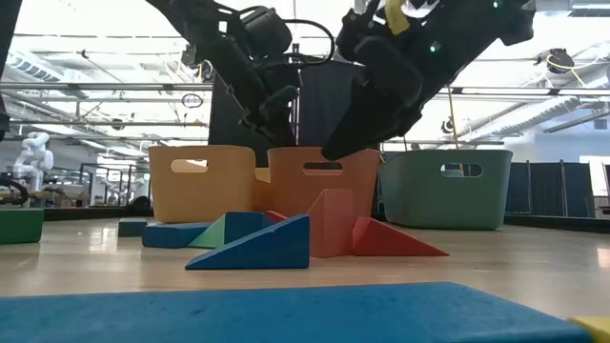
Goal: Sort blocks by size
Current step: Put the blue rectangle block into the orange bin
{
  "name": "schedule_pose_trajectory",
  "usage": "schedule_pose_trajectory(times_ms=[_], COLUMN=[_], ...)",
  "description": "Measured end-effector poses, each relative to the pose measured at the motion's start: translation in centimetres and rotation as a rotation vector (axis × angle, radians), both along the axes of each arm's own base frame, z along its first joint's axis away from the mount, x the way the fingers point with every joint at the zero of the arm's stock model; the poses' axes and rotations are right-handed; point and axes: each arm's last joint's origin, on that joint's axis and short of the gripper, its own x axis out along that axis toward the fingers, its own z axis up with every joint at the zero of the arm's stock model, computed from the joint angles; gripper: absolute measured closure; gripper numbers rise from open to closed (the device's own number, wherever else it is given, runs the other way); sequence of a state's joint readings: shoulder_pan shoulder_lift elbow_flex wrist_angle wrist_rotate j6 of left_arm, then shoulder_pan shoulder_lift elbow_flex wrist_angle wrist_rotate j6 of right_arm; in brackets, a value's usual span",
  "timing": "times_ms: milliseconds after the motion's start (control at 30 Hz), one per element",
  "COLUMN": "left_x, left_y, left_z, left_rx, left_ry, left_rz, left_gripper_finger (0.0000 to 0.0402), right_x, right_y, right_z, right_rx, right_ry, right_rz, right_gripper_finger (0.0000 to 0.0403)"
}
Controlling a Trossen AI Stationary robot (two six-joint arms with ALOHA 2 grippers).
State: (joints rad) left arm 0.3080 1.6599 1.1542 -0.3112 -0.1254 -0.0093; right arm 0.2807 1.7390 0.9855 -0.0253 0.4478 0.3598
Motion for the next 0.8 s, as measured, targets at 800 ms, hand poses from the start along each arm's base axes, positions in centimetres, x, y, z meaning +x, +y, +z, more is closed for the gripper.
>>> schedule_pose_trajectory(times_ms=[800], left_x=[-4.7], left_y=[-8.8], left_z=[3.9], left_rx=[0.083], left_ry=[0.215], left_rz=[-0.046], left_gripper_finger=[0.0299], right_x=[2.7], right_y=[-1.4], right_z=[-1.7], right_rx=[-0.062], right_ry=[-0.096], right_rz=[0.157], right_gripper_finger=[0.0293])
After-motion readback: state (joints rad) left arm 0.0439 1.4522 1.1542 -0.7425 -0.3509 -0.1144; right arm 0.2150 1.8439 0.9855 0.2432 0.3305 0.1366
